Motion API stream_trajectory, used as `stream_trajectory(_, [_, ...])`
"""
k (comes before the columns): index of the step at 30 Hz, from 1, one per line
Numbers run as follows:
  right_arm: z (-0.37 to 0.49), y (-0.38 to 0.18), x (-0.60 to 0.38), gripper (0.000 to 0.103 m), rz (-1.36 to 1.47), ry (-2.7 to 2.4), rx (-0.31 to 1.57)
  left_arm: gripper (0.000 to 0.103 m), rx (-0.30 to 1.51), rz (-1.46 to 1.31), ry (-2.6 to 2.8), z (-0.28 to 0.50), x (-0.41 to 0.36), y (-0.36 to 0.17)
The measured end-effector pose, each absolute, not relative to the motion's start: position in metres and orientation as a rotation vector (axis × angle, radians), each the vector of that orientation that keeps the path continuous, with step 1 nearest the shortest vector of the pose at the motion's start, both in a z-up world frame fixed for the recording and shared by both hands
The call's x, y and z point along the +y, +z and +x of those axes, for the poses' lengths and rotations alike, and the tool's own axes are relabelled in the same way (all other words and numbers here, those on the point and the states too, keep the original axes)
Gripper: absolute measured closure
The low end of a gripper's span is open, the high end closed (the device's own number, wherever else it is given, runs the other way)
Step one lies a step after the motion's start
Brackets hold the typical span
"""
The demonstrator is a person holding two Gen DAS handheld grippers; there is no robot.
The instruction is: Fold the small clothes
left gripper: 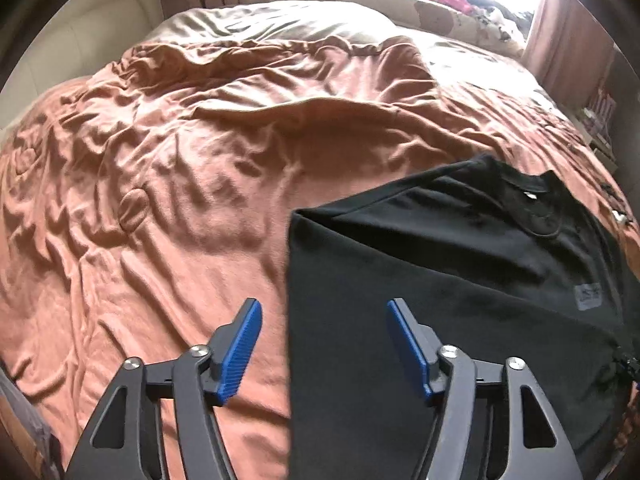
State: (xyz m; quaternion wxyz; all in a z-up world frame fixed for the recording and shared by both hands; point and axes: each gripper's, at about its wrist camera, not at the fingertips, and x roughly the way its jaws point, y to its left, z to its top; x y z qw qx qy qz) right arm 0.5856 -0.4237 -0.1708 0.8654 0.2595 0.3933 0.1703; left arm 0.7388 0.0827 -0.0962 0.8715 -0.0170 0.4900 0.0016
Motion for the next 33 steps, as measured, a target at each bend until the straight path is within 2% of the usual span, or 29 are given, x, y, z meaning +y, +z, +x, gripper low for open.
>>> stream_trajectory(1, [0.586, -0.171, -0.423, 0.087, 0.534, 0.360, 0.825, 0.041, 1.027, -0.037, 0.013, 0.745, 0.087, -0.100])
stream_trajectory(4, [0.584, -0.166, -0.418, 0.095, 0.496, 0.367, 0.809, 0.046, 1.034, -0.052, 0.029, 0.759, 0.097, -0.110])
stream_trajectory(11, [0.579, -0.159, -0.414, 0.096, 0.438, 0.362, 0.793, 0.048, 1.037, -0.062, 0.038, 0.787, 0.106, -0.133])
stream_trajectory(14, [0.580, -0.158, -0.415, 0.096, 0.420, 0.358, 0.793, 0.053, 1.050, -0.066, 0.040, 0.798, 0.108, -0.146])
stream_trajectory(15, [0.579, -0.157, -0.414, 0.096, 0.409, 0.354, 0.790, 0.058, 1.053, -0.070, 0.045, 0.801, 0.108, -0.149])
stream_trajectory(17, [0.577, -0.153, -0.410, 0.096, 0.376, 0.342, 0.782, 0.079, 1.058, -0.096, 0.031, 0.806, 0.110, -0.157])
stream_trajectory(18, [0.576, -0.152, -0.406, 0.096, 0.350, 0.333, 0.778, 0.096, 1.062, -0.111, 0.017, 0.808, 0.110, -0.159])
stream_trajectory(22, [0.572, -0.141, -0.402, 0.096, 0.307, 0.314, 0.757, 0.100, 1.026, -0.077, 0.040, 0.806, 0.105, -0.156])
stream_trajectory(33, [0.590, -0.097, -0.372, 0.097, 0.104, 0.200, 0.707, 0.101, 1.004, -0.125, 0.116, 0.812, 0.119, -0.152])
